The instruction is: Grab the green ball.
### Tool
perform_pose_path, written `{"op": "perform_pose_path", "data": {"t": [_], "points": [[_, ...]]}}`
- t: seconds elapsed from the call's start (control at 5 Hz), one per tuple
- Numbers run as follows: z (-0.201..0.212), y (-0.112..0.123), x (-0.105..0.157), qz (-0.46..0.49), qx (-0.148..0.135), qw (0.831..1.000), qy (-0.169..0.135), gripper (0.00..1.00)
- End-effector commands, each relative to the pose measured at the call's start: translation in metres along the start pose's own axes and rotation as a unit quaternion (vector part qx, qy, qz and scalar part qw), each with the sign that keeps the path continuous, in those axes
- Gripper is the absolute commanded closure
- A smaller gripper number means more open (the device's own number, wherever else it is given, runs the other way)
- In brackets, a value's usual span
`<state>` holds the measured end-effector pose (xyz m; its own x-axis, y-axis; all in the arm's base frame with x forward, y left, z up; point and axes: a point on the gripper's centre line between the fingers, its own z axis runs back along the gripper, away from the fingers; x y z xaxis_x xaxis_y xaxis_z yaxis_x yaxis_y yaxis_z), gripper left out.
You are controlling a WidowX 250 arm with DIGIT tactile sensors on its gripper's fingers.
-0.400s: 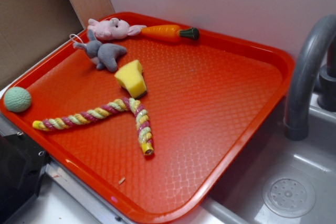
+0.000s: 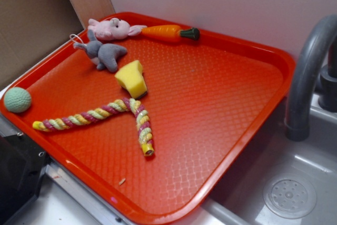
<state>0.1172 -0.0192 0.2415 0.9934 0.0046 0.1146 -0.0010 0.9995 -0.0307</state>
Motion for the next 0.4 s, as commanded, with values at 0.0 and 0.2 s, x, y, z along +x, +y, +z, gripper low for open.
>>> {"op": "perform_pose_path", "data": {"t": [0.0,0.2], "points": [[-0.033,0.049,0.025,-0.221,0.081,0.972,-0.024,0.0],[-0.062,0.072,0.027,-0.28,0.133,0.951,0.011,0.0]]}}
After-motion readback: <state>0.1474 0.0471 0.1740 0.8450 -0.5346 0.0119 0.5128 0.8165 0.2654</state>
